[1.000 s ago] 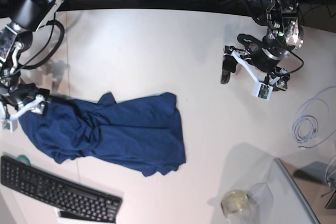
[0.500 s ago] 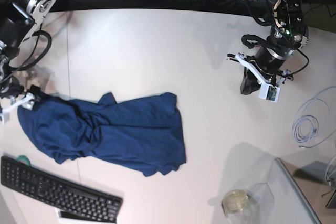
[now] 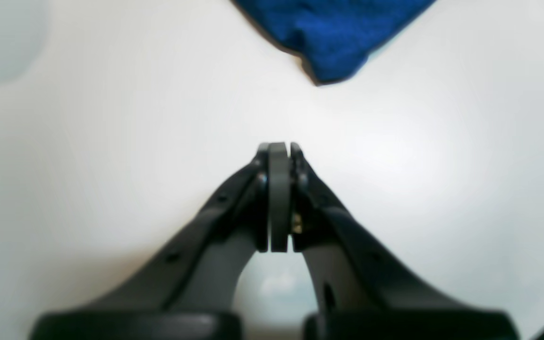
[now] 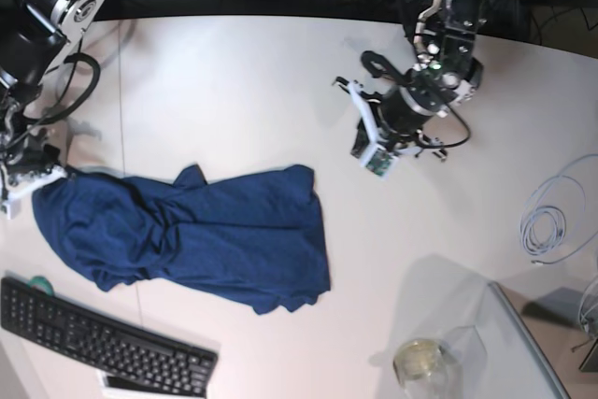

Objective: Layout the t-shirt on the table in an organized manner, then fold the t-shirt properly
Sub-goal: 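Grasp the shirt edge with the left gripper and drag it outward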

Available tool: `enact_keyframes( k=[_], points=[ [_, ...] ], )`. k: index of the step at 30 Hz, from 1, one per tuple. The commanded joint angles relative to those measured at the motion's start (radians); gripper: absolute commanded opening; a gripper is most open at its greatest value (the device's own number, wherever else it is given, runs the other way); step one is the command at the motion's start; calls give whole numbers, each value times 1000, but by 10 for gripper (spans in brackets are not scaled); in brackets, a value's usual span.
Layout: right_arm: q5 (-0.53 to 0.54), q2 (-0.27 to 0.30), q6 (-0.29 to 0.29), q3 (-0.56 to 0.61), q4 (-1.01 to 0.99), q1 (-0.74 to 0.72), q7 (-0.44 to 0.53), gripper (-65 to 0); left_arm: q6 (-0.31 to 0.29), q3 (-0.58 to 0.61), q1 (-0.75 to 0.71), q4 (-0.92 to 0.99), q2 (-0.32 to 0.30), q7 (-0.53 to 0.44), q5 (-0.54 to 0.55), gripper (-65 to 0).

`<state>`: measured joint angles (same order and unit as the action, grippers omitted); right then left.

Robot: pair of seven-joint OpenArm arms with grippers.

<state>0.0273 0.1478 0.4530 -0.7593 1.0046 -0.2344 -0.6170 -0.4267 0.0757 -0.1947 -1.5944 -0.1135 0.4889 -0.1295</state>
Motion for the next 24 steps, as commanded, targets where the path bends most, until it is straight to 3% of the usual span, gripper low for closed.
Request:
enact_keyframes(
  k=[1, 4, 8, 11, 14, 16, 19, 24],
  points=[
    [13, 25, -1, 4, 67, -10, 7, -635, -2, 25, 31, 21, 31, -17, -32, -650],
    [13, 22, -1, 5, 211, 14, -47, -650, -1, 48, 111, 151, 146, -26, -170, -650],
    [13, 23, -1, 7, 311, 14, -111, -650, 29, 52, 197, 342, 263, -178, -307, -650],
    [13, 23, -1, 22, 356, 10, -117, -650, 202, 117, 246, 475, 271, -296, -355, -650],
    [13, 55, -1, 97, 380, 2, -113, -650, 375, 252, 292, 587, 271, -341, -352, -650],
    [12, 74, -1, 142, 374, -33, -113, -650, 443, 310, 298, 616, 271, -345, -352, -650],
    [12, 91, -6, 169, 372, -67, -113, -650, 449, 382, 289, 613, 271, -350, -350, -650],
    [10, 103, -6, 171, 346, -132, -117, -650, 463, 513, 308, 650, 271, -480, -327, -650]
  ],
)
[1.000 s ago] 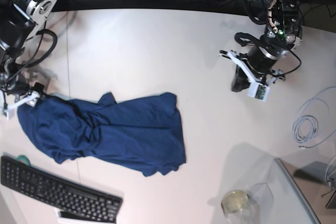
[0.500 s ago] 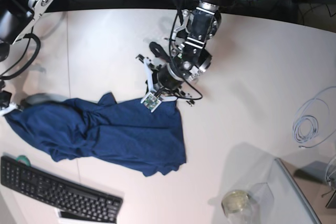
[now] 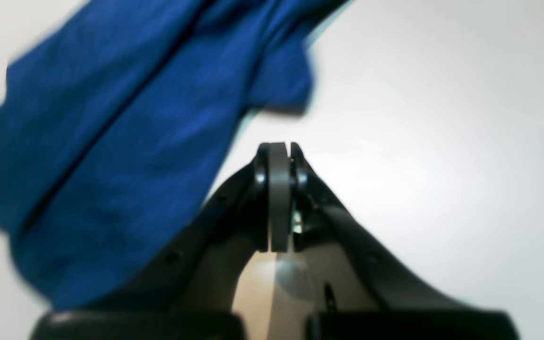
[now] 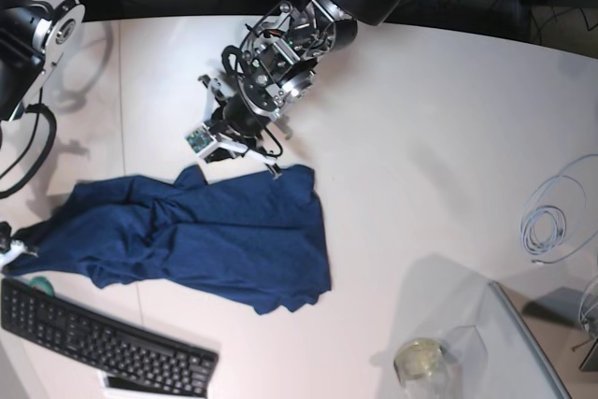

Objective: Layout the t-shirt on the table in an organized manner, then fold the t-shirt properly
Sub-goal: 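Grasp the shirt edge with the left gripper and drag it outward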

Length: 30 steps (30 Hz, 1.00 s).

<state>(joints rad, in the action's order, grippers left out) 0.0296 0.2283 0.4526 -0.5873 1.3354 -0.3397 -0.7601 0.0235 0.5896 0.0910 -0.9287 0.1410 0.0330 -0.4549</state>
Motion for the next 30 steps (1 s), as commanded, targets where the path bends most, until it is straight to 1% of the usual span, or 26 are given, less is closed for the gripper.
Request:
enact_keyframes(
  k=[1, 3, 5, 8, 10, 13, 16, 20, 21, 24, 27, 29, 30],
  points=[
    [8, 27, -5, -1, 5, -26, 26, -650, 42, 16, 43, -2, 16, -40, 26, -650],
    [8, 26, -5, -1, -1, -35, 27, -650, 111, 69, 89, 44, 16, -61, 118, -650],
    [8, 26, -4, -1, -3, -37, 31, -650, 141, 128, 148, 90, 16, -61, 215, -650],
    [8, 24, -2, -1, 11, -34, 26, -650, 143, 229, 235, 170, 16, -72, 370, -650],
    [8, 23, -2, -1, 17, -32, 26, -650, 145, 278, 283, 219, 16, -137, 462, -650],
    [8, 23, -2, -1, 17, -17, 26, -650, 145, 315, 342, 303, 16, -210, 563, -650],
    [8, 23, -2, -1, 29, -9, 26, -650, 145, 335, 392, 386, 16, -247, 638, -650],
    [10, 19, -1, -1, 60, 17, 26, -650, 145, 382, 459, 501, 16, -295, 713, -650],
    [10, 10, -1, -1, 68, 17, 24, -650, 145, 407, 473, 521, 16, -290, 729, -650],
    [10, 7, -1, -1, 98, 32, 1, -650, 145, 461, 482, 567, 16, -261, 773, -650],
    [10, 4, -1, -1, 148, 41, -19, -650, 145, 482, 450, 595, 16, -215, 767, -650],
    [10, 3, -1, -1, 183, 66, -45, -650, 145, 494, 404, 581, 16, -193, 736, -650],
    [10, 1, -1, -1, 203, 78, -55, -650, 145, 491, 376, 570, 3, -192, 721, -650]
  ],
)
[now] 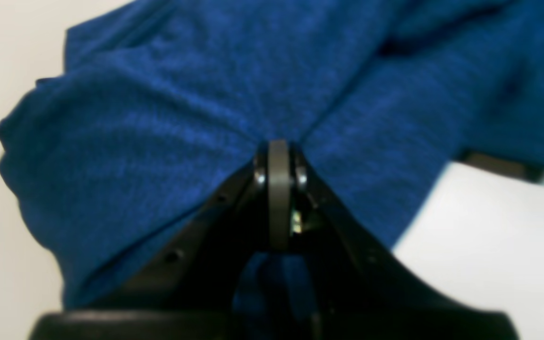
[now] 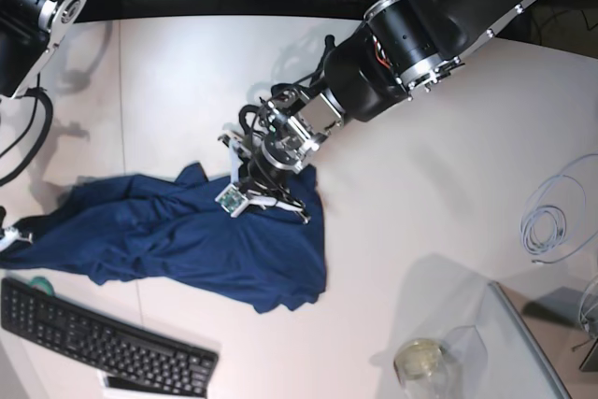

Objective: Layout the t-shirt on the table in an organized manner, then fold the t-shirt properly
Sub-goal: 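Grasp the shirt edge with the left gripper and drag it outward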

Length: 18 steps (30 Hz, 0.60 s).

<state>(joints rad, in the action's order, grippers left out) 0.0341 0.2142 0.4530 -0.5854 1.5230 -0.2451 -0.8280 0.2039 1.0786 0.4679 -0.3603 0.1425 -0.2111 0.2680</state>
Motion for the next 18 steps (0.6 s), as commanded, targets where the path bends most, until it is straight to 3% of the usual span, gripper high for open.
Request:
enact_keyframes(
  k=[1, 8, 15, 18],
  points=[
    [5, 9, -1, -3, 35, -3, 2, -650, -36, -4, -33, -15, -13, 51, -20, -650],
    [7, -40, -1, -6, 110, 171, 0, -650, -36, -30, -226, -250, -197, 54, -39, -650],
    [7, -97, -1, -5, 225, 300, 2, -650, -36, -344, -487, -650, -430, 54, -49, -650],
    [5, -97, -1, -5, 195, 277, 2, -650, -36, -435, -548, -791, -487, 77, -49, -650]
  ],
)
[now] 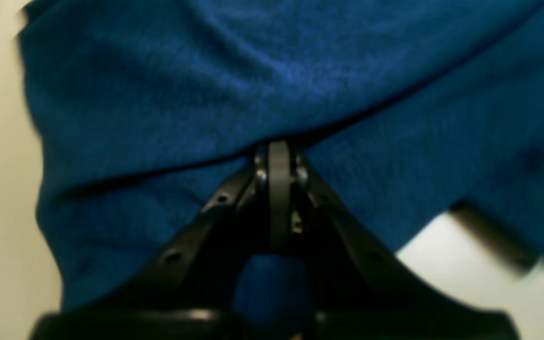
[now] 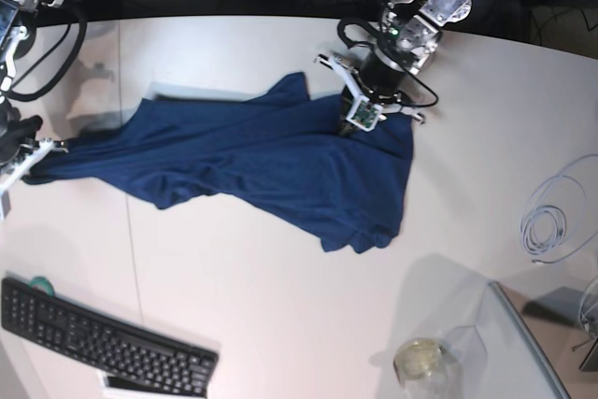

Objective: Layout the t-shirt on the table in an organized manner, then fold the t-shirt properly
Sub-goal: 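Grasp the shirt edge with the left gripper and drag it outward, then release the shirt and regrasp its edge with the left gripper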

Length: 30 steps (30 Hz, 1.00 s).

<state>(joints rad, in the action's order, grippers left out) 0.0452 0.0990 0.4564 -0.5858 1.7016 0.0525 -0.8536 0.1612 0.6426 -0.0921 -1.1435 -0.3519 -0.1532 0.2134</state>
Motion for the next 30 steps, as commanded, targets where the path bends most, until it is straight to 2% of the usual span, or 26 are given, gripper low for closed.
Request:
enact_keyframes(
  k=[1, 5, 10, 13, 15, 17, 19, 21, 22, 23, 25, 28, 30],
  points=[
    [-6, 18, -8, -4, -13, -44, 27, -650, 7, -17, 7, -53, 6, 53, 5, -650],
    [-8, 28, -9, -3, -134, -142, 27, -650, 7, -37, 42, -163, 12, 177, -10, -650],
    [-9, 28, -17, -1, -308, -262, 20, -648, 7, -46, 94, -218, 67, 254, -93, -650],
    [-74, 28, -97, -1, -432, -317, 20, -638, 7, -46, 121, -221, 87, 314, -150, -650],
    [-127, 26, -101, -1, -493, -339, 20, -570, 7, -46, 124, -223, 89, 333, -176, -650],
    [-133, 26, -98, -1, -498, -331, 20, -443, 7, -48, 121, -234, 86, 338, -179, -650],
    [-132, 25, -54, -10, -432, -288, 21, -309, 7, -77, 101, -250, 80, 340, -177, -650],
    [-130, 14, 14, -13, -314, -214, 20, -207, 7, -160, 48, -274, 80, 333, -185, -650],
    [-129, -11, 51, -13, -255, -170, 20, -170, 5, -214, 18, -289, 80, 333, -185, -650],
    [-129, -43, 83, -13, -200, -121, 20, -149, 5, -266, -13, -303, 80, 332, -187, -650],
    [-129, -94, 129, -9, -137, -49, 20, -149, 2, -353, -65, -330, 80, 332, -180, -650],
    [-129, -160, 170, -9, -170, -9, 29, -149, 1, -461, -136, -372, 80, 332, -180, -650],
    [-129, -178, 192, -12, -212, -13, 35, -149, -1, -501, -168, -395, 80, 332, -187, -650]
  ],
)
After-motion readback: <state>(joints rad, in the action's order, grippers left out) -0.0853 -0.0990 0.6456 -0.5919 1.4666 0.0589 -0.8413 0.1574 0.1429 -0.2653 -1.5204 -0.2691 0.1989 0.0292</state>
